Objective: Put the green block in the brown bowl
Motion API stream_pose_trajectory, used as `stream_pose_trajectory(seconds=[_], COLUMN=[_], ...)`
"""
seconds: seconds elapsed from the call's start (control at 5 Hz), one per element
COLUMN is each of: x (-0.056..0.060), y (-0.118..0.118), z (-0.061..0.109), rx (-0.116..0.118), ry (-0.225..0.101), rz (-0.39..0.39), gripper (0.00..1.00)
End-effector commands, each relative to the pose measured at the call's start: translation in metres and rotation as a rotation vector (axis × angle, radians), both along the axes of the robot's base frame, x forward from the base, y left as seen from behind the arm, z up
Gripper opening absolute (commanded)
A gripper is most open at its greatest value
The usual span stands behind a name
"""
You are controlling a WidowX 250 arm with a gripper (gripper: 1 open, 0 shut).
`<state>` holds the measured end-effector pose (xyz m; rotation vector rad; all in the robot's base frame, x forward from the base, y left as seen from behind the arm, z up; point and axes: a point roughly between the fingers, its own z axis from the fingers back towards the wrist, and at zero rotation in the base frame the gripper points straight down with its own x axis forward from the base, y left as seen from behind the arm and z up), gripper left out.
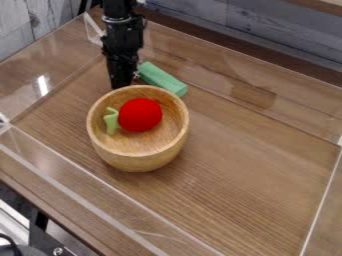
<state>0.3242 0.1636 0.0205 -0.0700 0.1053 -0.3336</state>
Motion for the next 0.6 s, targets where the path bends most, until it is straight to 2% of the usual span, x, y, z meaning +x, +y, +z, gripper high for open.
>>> stream_pose_trajectory(seconds=[0.0,0.4], x=[0.015,0.027], y=[0.003,-0.001], z=[0.014,0.012], rx=[0.018,0.011], ry=[-0.054,-0.072], rz=[0.000,-0.005], gripper=[0.00,0.00])
